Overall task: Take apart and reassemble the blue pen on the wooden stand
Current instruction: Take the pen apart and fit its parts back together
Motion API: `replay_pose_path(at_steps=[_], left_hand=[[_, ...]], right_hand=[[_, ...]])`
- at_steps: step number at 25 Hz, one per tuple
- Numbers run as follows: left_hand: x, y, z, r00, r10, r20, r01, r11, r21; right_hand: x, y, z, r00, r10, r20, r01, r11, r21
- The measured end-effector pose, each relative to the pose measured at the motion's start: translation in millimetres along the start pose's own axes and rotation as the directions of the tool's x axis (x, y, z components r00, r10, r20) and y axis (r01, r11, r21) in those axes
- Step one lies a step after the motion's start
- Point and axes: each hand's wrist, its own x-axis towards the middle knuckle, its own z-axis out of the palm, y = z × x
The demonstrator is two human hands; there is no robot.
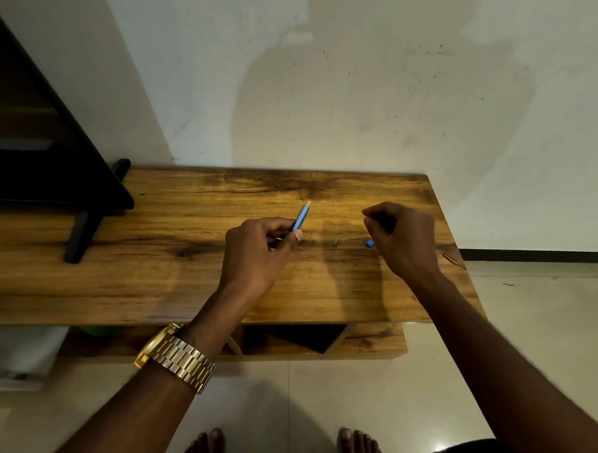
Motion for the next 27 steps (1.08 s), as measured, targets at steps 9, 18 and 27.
replay_pose_path(at_steps=[9,18,27], left_hand=[[1.3,-3.0,-2.8,0.999,-0.048,0.013,0.048,0.999,-0.006],[-1.0,0.8,-3.3,0.999,-0.003,0.041,0.002,1.0,0.014],[-3.6,4.3,0.7,0.996,0.053,0.068,-0.059,0.994,0.091]], right_hand=[[-7.6,-6.8,54.0,0.946,-0.143,0.292,0.222,0.94,-0.259],[-4.2,-19.0,39.1,0.973,-0.034,0.23,0.079,0.979,-0.187],[-7.6,-35.5,20.3,0.926,0.178,0.333,-0.377,0.506,0.776]])
